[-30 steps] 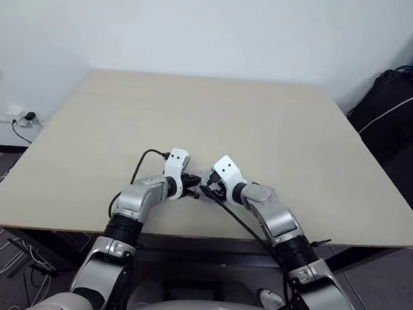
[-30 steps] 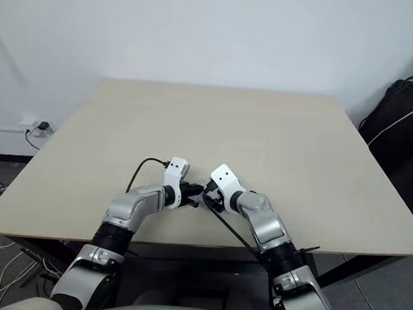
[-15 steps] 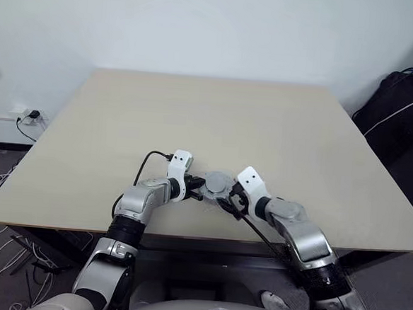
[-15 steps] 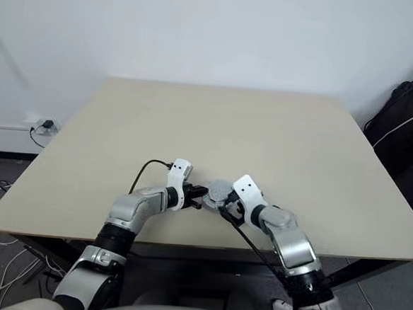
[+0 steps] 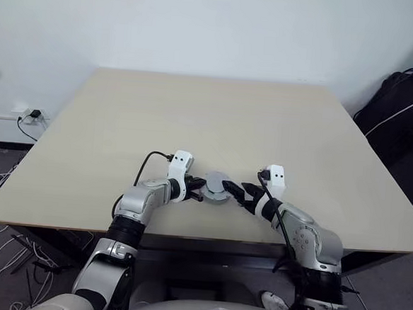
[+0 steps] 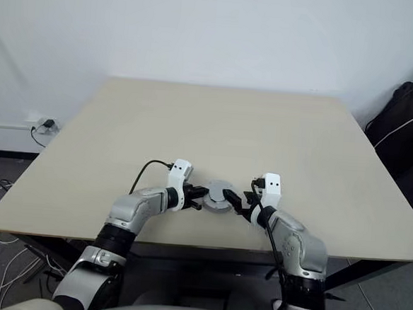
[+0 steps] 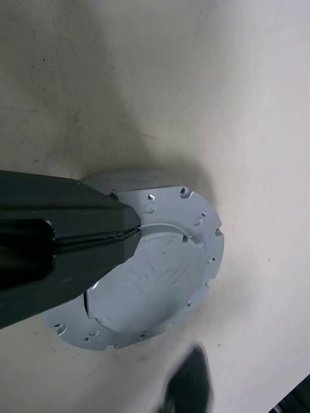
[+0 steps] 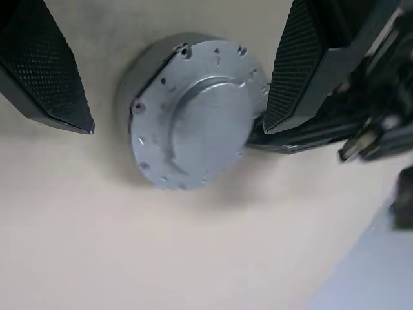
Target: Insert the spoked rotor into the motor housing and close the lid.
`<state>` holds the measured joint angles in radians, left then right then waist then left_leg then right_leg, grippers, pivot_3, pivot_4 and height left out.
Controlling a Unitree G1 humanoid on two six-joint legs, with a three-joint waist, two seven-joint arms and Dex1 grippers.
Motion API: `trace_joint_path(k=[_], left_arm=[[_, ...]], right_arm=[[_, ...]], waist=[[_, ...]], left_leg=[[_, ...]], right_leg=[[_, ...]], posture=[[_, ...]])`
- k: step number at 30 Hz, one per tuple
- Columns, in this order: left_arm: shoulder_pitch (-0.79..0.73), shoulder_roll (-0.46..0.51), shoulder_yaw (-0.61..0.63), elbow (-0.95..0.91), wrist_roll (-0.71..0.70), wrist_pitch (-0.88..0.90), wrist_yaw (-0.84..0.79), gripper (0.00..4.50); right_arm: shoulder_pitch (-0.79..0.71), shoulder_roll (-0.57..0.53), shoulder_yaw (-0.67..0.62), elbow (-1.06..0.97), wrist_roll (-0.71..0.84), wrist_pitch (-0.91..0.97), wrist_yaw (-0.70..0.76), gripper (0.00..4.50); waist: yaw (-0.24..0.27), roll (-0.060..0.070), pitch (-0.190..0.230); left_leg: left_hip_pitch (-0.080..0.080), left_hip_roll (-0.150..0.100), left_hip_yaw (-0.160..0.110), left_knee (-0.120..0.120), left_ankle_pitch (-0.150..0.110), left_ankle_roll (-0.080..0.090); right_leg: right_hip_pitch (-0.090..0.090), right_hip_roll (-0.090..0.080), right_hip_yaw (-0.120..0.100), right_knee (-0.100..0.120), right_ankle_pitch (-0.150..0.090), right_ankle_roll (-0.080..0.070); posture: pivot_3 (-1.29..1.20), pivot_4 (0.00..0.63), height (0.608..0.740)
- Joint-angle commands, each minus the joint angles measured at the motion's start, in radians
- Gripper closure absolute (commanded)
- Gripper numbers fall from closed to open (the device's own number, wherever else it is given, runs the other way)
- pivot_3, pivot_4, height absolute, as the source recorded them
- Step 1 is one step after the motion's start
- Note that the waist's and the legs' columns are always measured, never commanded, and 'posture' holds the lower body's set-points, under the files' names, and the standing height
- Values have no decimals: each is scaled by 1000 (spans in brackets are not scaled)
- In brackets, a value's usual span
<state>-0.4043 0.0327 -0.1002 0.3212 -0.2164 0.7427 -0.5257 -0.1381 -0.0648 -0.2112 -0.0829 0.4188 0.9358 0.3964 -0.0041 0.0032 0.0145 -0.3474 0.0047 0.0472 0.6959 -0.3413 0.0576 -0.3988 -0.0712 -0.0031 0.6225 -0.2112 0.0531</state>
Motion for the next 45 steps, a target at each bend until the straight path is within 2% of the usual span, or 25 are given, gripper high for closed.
trace_joint_path(k=[1, 8, 15, 20, 26, 38, 45], left_arm=[[9, -14, -44, 10, -3, 28, -14, 4500], [13, -15, -43, 7, -3, 24, -14, 4500], [15, -17, -43, 8, -3, 19, -13, 4500], [17, -15, -44, 7, -2, 19, -13, 4500], [19, -10, -46, 4, -2, 20, -15, 4500], [28, 1, -47, 0, -1, 24, -19, 4500], [32, 6, -48, -6, 0, 27, -17, 4500]], right_arm=[[-49, 25, -33, 50, 39, 11, -45, 23], [-90, 47, -19, 149, 51, -6, -66, 23], [-102, 66, -56, 218, 121, 58, -66, 23], [-111, 113, -175, 258, 268, 151, -63, 23], [-118, 138, -248, 300, 356, 201, -71, 23], [-99, 174, -223, 290, 416, 257, -57, 23], [-100, 190, -232, 295, 405, 225, -72, 23]], waist=[[0, 1, 0], [-1, 2, 0], [-1, 2, 0], [-2, 2, 0], [-8, 3, -1], [-17, 3, -1], [-25, 3, -1]], left_leg=[[0, 0, 0, 0, 0, 0], [0, -1, 0, 0, 0, 0], [0, -1, 0, 0, 0, 0], [0, -1, 0, 0, 0, 0], [0, 0, 0, 0, 0, 0], [0, 0, 0, -1, 0, 0], [0, 1, 0, -2, 0, 0]], right_leg=[[0, 0, 0, 0, 0, 0], [0, 0, 0, 0, 0, 0], [0, 0, 0, 0, 0, 0], [0, 0, 0, 0, 0, 0], [0, 0, 0, 0, 0, 0], [-1, 0, 0, 1, -1, 1], [-2, 0, 0, 1, -1, 1]], posture=[[0, 0, 740], [0, 0, 740], [0, 0, 740], [0, 0, 740], [0, 0, 740], [0, 0, 740], [0, 0, 740]])
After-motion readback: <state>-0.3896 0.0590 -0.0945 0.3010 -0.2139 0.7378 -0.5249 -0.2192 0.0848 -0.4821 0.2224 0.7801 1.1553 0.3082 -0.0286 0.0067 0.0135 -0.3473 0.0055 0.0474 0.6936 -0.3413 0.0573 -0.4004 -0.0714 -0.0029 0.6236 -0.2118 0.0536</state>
